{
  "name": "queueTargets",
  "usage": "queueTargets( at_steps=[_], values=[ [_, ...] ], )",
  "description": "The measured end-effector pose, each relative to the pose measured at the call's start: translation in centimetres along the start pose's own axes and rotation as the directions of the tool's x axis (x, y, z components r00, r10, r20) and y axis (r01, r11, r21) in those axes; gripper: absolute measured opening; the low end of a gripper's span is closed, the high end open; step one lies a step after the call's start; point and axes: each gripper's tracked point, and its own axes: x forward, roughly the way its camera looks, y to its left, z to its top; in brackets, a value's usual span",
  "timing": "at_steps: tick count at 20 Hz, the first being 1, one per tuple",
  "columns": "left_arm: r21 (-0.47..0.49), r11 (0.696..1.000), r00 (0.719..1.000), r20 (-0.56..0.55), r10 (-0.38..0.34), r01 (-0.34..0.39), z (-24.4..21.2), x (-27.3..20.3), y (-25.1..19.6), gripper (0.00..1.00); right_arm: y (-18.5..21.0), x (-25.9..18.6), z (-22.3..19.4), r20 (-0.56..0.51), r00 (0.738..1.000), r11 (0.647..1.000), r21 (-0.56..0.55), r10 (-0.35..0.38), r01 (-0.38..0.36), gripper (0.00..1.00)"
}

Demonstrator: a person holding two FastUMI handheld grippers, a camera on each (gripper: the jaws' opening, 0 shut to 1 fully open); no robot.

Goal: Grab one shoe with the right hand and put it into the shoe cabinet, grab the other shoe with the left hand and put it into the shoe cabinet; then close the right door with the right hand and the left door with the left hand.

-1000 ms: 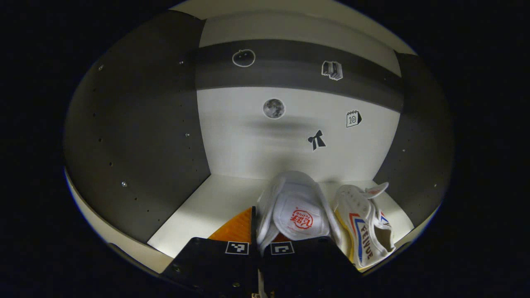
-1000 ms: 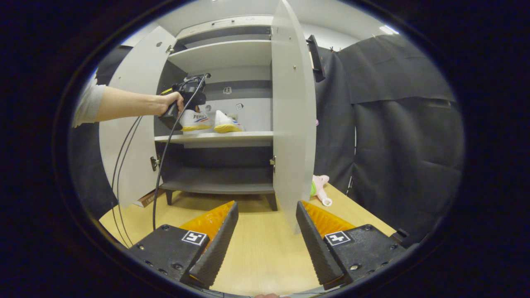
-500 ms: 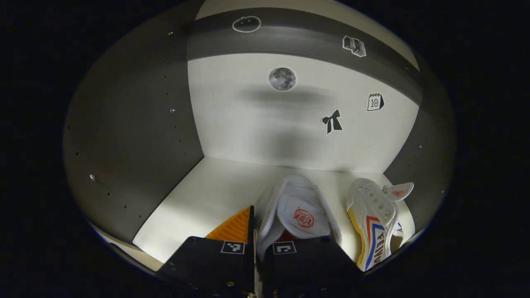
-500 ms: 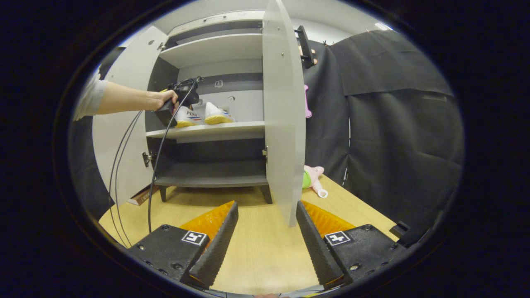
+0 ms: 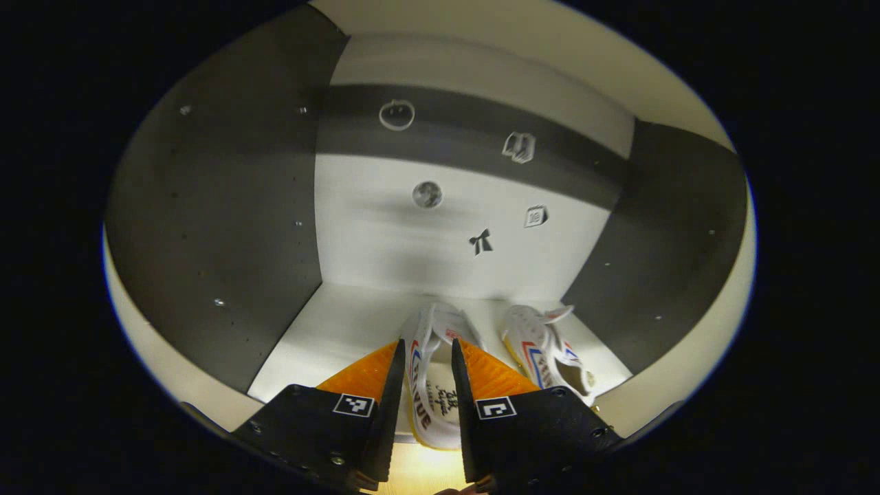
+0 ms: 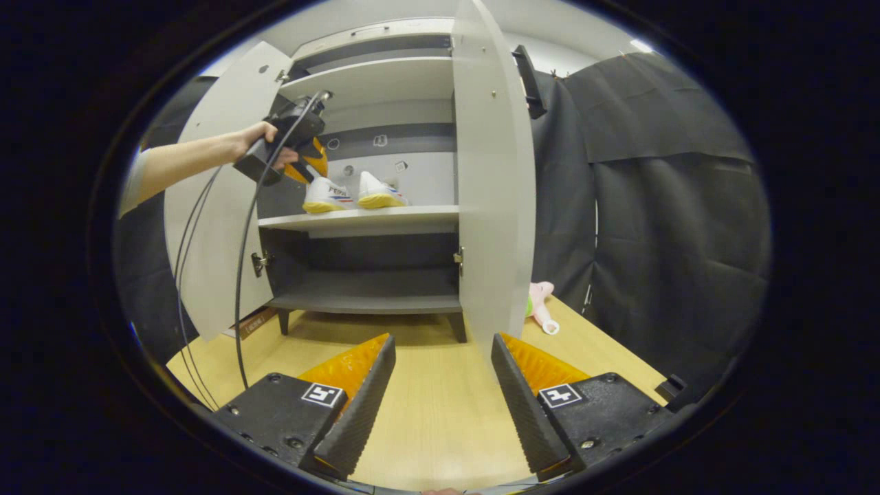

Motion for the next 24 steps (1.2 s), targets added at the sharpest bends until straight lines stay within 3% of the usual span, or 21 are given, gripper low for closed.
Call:
queueTargets(
  at_steps=[2,3,6,7,8,9,10,11,12,19,21,24],
  values=[
    [0.037,0.999,0.995,0.091,-0.035,0.031,0.2,-4.2,-0.5,0.42,0.6,0.0,0.3,0.004,1.0,1.0,-0.007,0.021,-0.021,0.89],
    [0.058,0.998,0.991,0.129,-0.034,0.026,0.2,-6.1,-0.5,0.46,0.9,-0.1,0.3,0.005,0.999,0.999,-0.009,0.036,-0.036,0.89],
    [0.107,0.994,0.97,0.24,-0.023,-0.003,-1.1,-11.5,-0.2,0.46,1.2,-0.4,0.8,0.017,0.998,0.998,-0.016,0.067,-0.067,0.89],
    [0.116,0.993,0.962,0.273,-0.018,-0.015,-1.8,-13.2,-0.2,0.63,1.5,-0.6,1.2,0.024,0.997,0.997,-0.02,0.075,-0.075,0.89],
    [0.12,0.992,0.954,0.301,-0.007,-0.03,-2.7,-14.6,-0.2,0.46,1.8,-0.8,1.6,0.029,0.996,0.996,-0.021,0.082,-0.081,0.89],
    [0.117,0.992,0.95,0.311,0.016,-0.055,-4.1,-16.0,0.1,0.45,2.0,-1.0,2.1,0.034,0.995,0.996,-0.018,0.091,-0.091,0.89],
    [0.111,0.99,0.946,0.321,0.042,-0.082,-5.5,-17.2,0.4,0.62,2.0,-1.2,2.4,0.039,0.994,0.995,-0.014,0.097,-0.097,0.89],
    [0.113,0.988,0.941,0.333,0.061,-0.104,-7.0,-18.2,0.6,0.46,1.9,-1.4,2.5,0.043,0.994,0.995,-0.011,0.1,-0.1,0.89],
    [0.117,0.985,0.935,0.346,0.079,-0.126,-8.6,-19.0,0.8,0.46,1.7,-1.7,2.7,0.049,0.994,0.995,-0.009,0.1,-0.1,0.89],
    [0.167,0.96,0.886,0.446,0.13,-0.225,-19.1,-23.6,-0.6,0.78,1.1,-3.6,3.0,0.056,0.993,0.995,-0.004,0.101,-0.101,0.89],
    [0.171,0.962,0.883,0.455,0.116,-0.215,-21.6,-24.5,-1.5,0.85,1.1,-4.0,3.0,0.06,0.993,0.995,0.001,0.099,-0.099,0.89],
    [0.128,0.975,0.895,0.432,0.109,-0.18,-25.3,-24.9,-2.4,0.87,1.3,-4.7,2.7,0.056,0.993,0.995,-0.004,0.104,-0.104,0.89]
  ],
)
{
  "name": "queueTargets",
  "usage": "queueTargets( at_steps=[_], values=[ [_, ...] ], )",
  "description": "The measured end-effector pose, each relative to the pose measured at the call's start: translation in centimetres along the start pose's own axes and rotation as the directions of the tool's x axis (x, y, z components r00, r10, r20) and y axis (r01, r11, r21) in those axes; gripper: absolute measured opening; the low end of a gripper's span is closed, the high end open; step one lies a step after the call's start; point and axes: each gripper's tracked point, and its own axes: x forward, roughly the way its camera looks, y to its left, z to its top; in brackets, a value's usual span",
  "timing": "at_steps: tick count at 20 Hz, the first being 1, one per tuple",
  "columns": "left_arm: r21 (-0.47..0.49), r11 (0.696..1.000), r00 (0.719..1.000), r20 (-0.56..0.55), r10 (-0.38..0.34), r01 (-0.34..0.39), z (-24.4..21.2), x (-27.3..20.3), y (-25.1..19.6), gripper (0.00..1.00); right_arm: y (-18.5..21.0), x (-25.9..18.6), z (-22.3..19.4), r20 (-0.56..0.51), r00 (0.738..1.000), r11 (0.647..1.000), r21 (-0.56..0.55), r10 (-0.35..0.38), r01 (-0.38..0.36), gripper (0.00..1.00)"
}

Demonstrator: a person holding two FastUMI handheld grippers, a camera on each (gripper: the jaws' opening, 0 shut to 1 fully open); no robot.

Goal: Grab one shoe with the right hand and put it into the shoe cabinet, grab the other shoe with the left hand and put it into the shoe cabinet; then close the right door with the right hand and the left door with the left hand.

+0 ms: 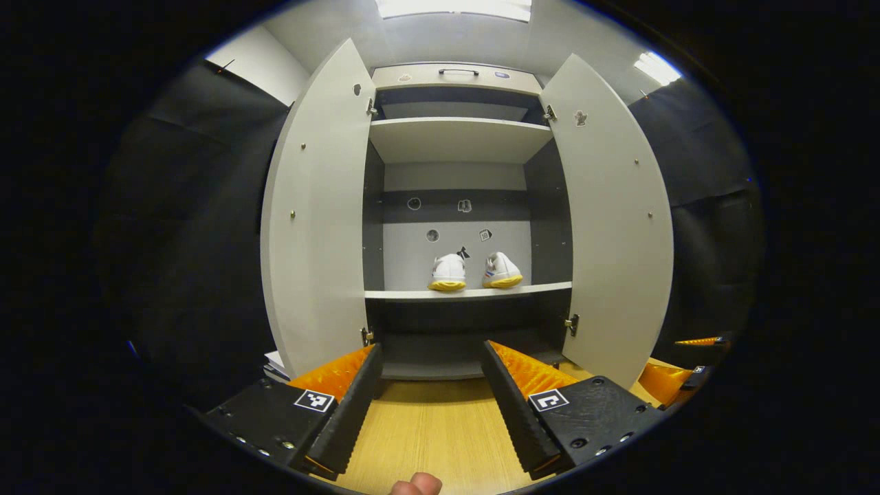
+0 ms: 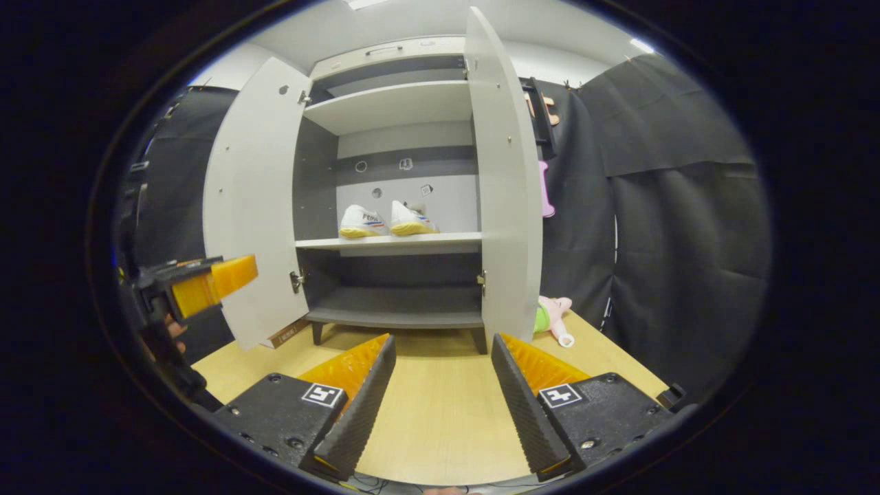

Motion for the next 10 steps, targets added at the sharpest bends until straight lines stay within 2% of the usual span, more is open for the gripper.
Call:
queueTargets(
  at_steps=[3,7,10],
  values=[
    [-0.053,0.998,0.999,-0.032,0.015,-0.016,-2.4,-1.8,-1.0,0.88,0.2,-0.8,-0.4,0.004,1.0,1.0,-0.007,-0.014,0.014,0.9],
    [0.0,1.0,0.998,-0.059,0.013,-0.013,-4.4,-2.8,-1.5,0.88,0.6,-1.8,-0.3,0.002,1.0,1.0,-0.021,-0.01,0.01,0.92],
    [0.014,1.0,0.998,-0.07,0.006,-0.005,-5.2,-3.3,-1.6,0.88,-0.6,-2.7,2.9,0.037,0.999,1.0,-0.002,-0.016,0.016,0.93]
  ],
)
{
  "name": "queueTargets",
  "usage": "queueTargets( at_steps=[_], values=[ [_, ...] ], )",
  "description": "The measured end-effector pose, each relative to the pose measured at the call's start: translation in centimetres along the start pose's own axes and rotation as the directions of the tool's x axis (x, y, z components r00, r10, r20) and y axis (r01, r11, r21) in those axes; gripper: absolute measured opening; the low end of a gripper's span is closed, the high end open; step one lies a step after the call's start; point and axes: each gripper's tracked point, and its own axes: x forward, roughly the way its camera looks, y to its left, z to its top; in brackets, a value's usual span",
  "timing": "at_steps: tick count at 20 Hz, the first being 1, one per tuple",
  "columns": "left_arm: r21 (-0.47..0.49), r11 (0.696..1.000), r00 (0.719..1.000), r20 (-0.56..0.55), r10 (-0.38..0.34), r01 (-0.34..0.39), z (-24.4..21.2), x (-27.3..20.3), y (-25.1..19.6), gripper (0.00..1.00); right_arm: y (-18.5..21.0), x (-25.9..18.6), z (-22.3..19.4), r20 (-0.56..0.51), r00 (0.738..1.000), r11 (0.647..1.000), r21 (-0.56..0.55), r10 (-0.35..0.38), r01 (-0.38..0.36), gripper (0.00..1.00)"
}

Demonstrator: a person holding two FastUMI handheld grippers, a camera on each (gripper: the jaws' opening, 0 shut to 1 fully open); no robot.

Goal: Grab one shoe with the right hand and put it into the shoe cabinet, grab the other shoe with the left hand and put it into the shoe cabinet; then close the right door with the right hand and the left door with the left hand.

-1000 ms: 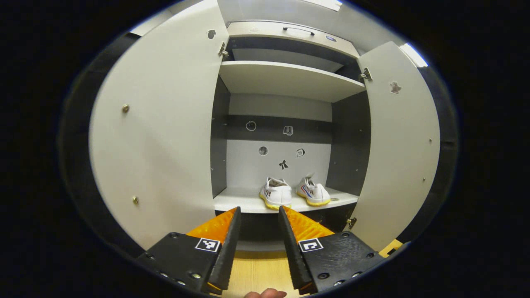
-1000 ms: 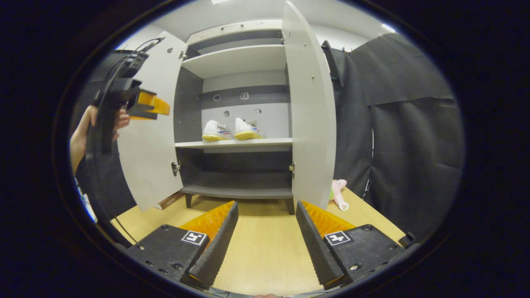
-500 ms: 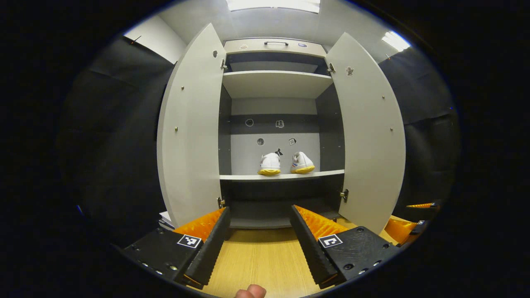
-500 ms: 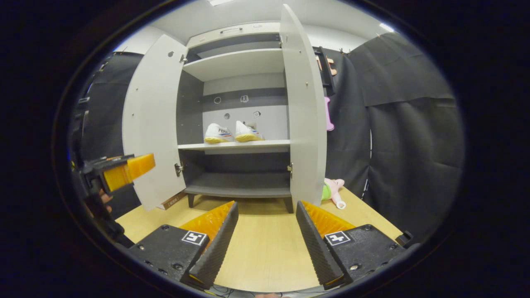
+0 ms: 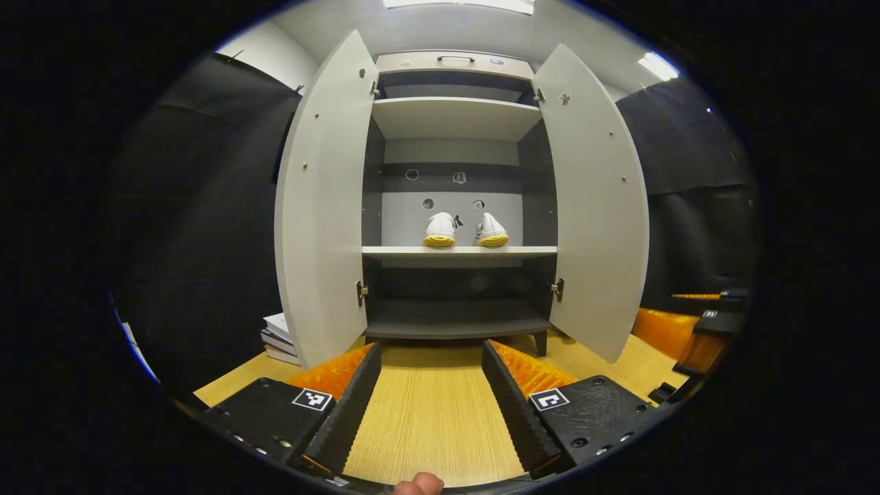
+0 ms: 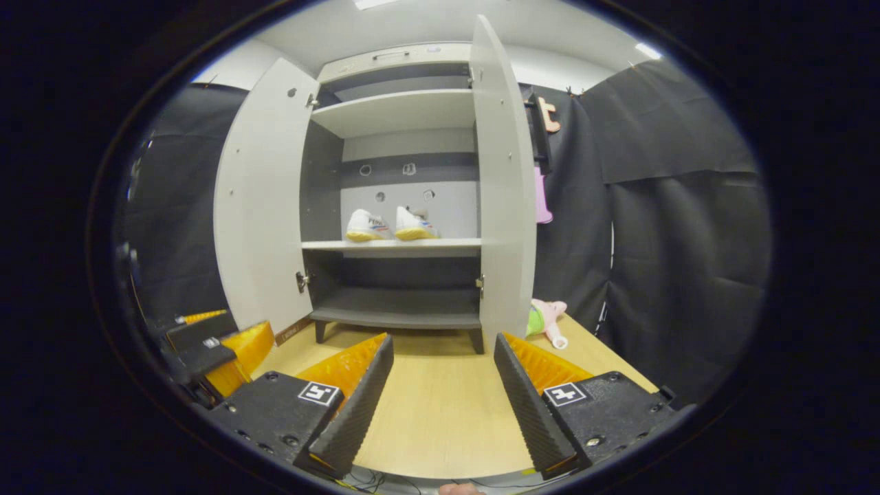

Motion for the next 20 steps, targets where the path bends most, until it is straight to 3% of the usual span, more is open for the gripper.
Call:
queueTargets(
  at_steps=[10,16,20],
  values=[
    [0.008,1.0,0.999,-0.018,-0.03,0.03,-0.6,0.4,-0.7,0.88,-13.1,1.3,13.7,0.114,0.98,0.985,0.072,-0.165,0.157,0.95],
    [0.021,0.999,0.999,-0.017,-0.031,0.031,-0.5,0.4,-0.6,0.88,-19.5,6.2,19.8,0.124,0.963,0.969,0.088,-0.239,0.229,0.95],
    [0.037,0.999,1.0,-0.015,-0.024,0.024,-0.3,0.4,-0.4,0.88,-21.1,10.5,22.9,0.119,0.966,0.969,0.115,-0.231,0.217,0.95]
  ],
)
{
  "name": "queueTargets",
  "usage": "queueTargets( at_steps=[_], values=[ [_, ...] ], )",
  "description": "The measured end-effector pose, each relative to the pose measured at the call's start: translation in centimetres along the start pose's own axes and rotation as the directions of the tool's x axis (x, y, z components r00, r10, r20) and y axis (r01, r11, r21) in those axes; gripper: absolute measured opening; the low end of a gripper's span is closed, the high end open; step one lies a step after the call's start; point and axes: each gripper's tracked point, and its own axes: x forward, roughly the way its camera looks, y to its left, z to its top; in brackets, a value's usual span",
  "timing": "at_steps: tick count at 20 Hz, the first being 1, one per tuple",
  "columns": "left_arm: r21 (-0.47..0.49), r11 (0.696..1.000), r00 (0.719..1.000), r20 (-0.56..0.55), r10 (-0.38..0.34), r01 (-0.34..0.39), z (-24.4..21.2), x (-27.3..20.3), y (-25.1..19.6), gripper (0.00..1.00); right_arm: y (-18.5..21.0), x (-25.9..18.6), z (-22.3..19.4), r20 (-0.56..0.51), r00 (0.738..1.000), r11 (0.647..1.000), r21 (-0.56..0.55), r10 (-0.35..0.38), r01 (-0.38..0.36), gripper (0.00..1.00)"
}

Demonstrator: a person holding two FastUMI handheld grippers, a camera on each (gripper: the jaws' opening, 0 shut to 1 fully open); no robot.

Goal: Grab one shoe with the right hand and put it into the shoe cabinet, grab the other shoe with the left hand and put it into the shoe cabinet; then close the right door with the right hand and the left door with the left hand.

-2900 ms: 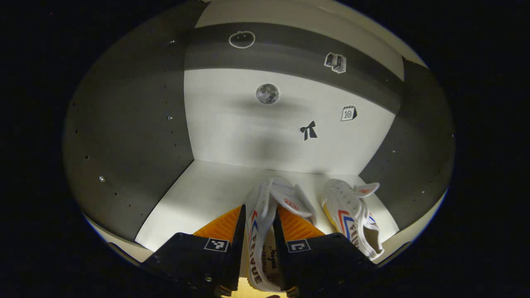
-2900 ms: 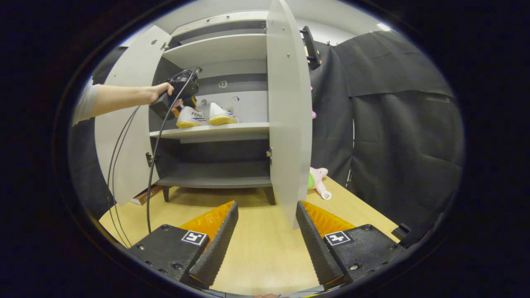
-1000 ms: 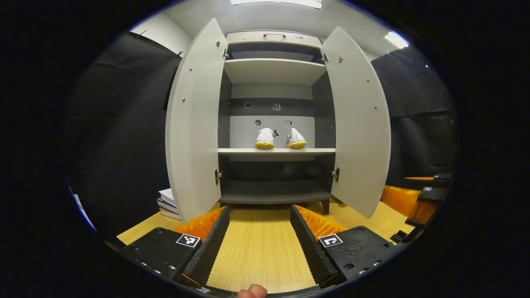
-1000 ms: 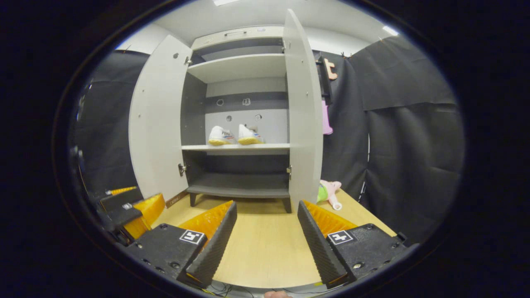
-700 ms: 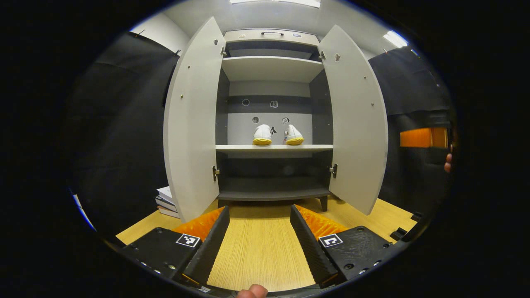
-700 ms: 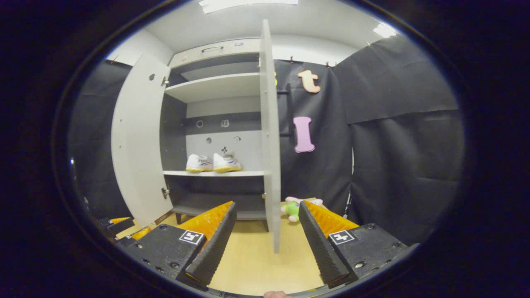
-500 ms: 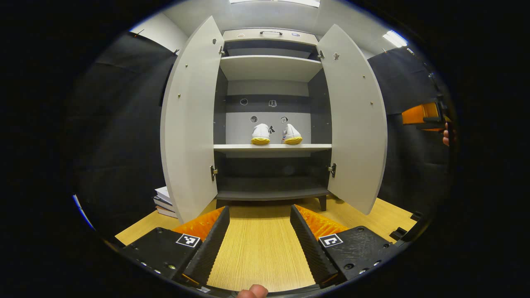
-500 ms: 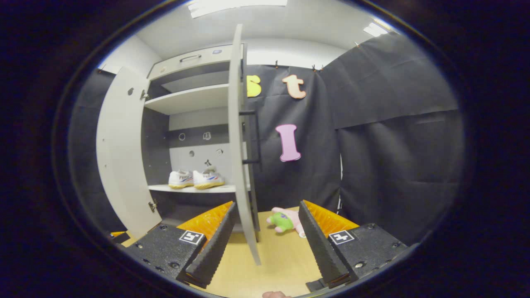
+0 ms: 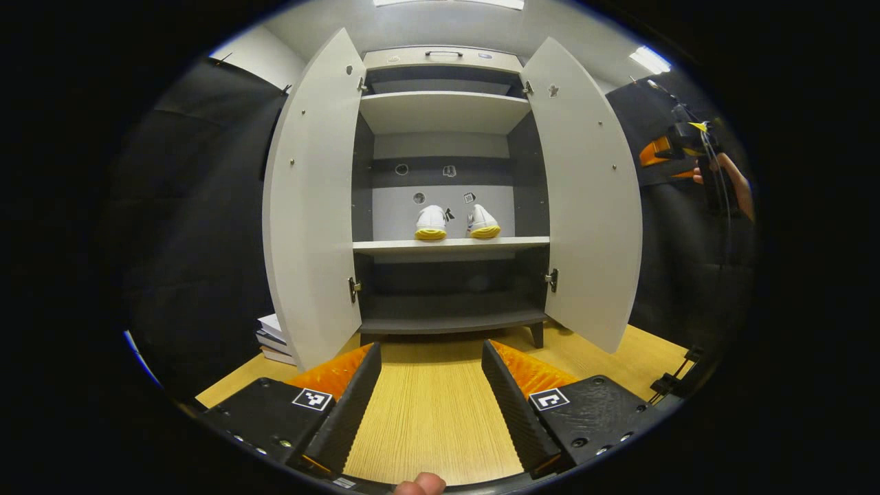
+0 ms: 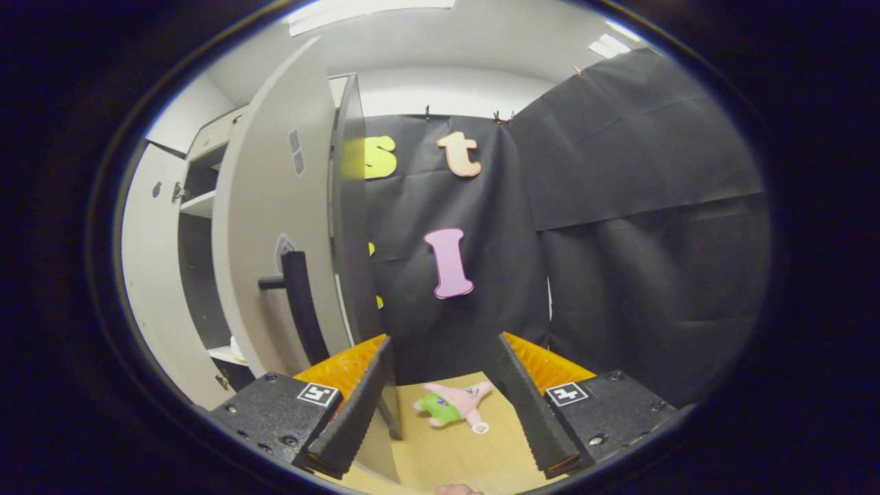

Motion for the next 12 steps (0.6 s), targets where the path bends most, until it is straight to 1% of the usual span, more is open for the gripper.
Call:
queueTargets(
  at_steps=[2,3,4,7,9,12],
  values=[
    [0.009,1.0,1.0,-0.001,0.006,-0.006,0.1,0.0,0.3,0.88,0.1,1.7,0.2,-0.008,1.0,1.0,-0.025,-0.009,0.008,0.95],
    [0.012,1.0,1.0,0.005,0.016,-0.016,0.2,0.0,0.6,0.88,0.6,2.3,0.4,-0.011,1.0,1.0,-0.031,0.001,-0.002,0.95],
    [0.013,1.0,1.0,0.005,0.021,-0.021,0.2,0.0,0.8,0.88,1.7,2.6,0.1,-0.019,1.0,0.999,-0.034,0.016,-0.017,0.95],
    [0.007,0.999,0.999,-0.016,0.032,-0.031,-0.4,0.1,1.4,0.88,1.9,2.7,0.6,-0.015,1.0,0.999,-0.046,0.011,-0.012,0.94],
    [-0.001,0.999,0.999,-0.019,0.042,-0.042,-0.4,0.1,1.8,0.88,3.3,2.8,0.0,-0.037,0.998,0.998,-0.026,0.058,-0.059,0.94],
    [-0.006,0.999,0.999,-0.015,0.041,-0.041,-0.3,0.5,2.0,0.88,4.6,2.9,0.1,-0.038,0.994,0.994,-0.015,0.105,-0.105,0.93]
  ],
)
